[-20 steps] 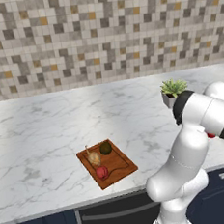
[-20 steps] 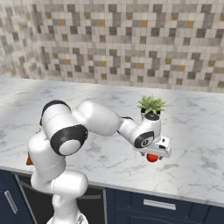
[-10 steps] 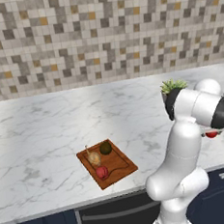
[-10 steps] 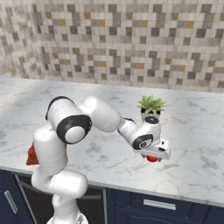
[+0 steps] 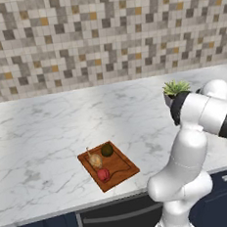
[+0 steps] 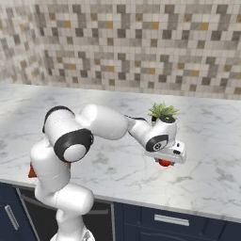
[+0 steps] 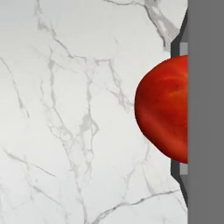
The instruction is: Place the avocado, onion, tomato, and bell pepper on the cutting board.
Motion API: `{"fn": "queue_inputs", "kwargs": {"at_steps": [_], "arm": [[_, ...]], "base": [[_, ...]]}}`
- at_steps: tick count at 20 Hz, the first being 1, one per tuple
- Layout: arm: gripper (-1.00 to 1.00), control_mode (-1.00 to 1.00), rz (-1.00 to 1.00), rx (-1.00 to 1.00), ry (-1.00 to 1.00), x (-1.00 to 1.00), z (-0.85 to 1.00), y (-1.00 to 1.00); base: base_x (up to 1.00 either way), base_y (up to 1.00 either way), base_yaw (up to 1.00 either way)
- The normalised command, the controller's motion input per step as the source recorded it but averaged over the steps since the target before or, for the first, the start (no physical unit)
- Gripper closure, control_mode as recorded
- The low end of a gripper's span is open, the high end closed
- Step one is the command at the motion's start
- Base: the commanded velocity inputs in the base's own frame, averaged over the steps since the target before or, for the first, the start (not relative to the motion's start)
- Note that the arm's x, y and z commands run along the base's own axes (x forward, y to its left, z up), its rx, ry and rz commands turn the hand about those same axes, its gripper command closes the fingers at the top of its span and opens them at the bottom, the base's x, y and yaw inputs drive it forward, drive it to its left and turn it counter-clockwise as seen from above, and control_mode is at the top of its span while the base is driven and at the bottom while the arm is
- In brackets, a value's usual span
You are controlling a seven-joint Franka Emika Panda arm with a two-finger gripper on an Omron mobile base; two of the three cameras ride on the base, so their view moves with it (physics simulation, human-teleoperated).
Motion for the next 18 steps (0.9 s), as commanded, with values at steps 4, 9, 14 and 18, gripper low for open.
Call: {"fn": "queue_inputs", "kwargs": {"at_steps": [4, 9, 14, 18], "arm": [[1.00, -1.00, 0.00, 0.00, -0.05, 0.00, 0.65, 0.71], [1.00, -1.00, 0.00, 0.00, -0.06, -0.03, 0.53, 0.97], [1.00, -1.00, 0.00, 0.00, -0.10, -0.22, 0.54, 0.90], [1.00, -1.00, 0.00, 0.00, -0.12, -0.41, 0.49, 0.88]], "base": [[0.00, 0.00, 0.00], [0.00, 0.00, 0.00], [0.00, 0.00, 0.00], [0.00, 0.00, 0.00]]}}
